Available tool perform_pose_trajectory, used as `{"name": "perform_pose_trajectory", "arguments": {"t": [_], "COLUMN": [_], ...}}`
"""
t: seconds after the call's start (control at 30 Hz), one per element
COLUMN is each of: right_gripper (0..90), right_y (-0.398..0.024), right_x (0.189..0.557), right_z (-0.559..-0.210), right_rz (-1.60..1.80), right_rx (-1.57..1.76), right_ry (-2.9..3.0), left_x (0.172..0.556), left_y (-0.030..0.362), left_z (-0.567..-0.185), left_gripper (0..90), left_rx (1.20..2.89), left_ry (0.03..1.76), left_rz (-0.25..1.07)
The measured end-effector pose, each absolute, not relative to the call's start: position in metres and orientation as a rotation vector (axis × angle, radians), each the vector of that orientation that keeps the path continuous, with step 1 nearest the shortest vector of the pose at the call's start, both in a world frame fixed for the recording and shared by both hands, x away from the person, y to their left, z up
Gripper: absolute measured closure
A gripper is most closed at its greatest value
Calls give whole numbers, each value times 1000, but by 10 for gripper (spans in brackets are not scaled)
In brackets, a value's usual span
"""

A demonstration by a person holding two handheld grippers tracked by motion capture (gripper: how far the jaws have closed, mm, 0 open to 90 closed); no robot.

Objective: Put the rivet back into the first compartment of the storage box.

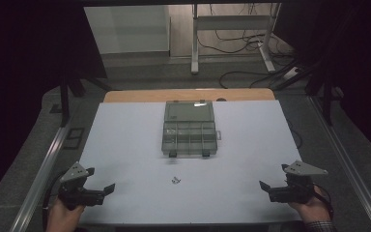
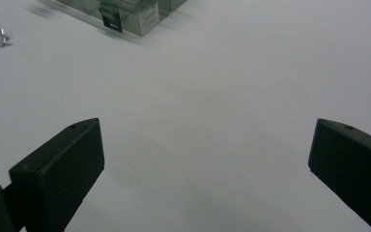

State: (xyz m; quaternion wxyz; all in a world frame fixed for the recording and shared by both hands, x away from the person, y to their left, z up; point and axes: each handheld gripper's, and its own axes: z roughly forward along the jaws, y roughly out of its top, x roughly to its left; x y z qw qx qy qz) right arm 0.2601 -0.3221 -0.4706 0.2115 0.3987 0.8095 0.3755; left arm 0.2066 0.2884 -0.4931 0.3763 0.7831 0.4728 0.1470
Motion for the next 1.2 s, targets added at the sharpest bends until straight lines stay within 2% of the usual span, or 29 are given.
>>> {"name": "perform_pose_trajectory", "arguments": {"t": [0.7, 1.2], "right_gripper": [0, 0], "right_y": [-324, -324], "right_x": [268, 270], "right_z": [-472, -472], "right_rz": [1103, 1092], "right_rx": [1149, 1168], "right_ry": [2241, 2230], "left_x": [210, 217], "left_y": [288, 275], "left_z": [-494, -491], "left_gripper": [0, 0], "left_rx": [1967, 2030], "left_ry": [1216, 1219], "left_rz": [343, 336]}}
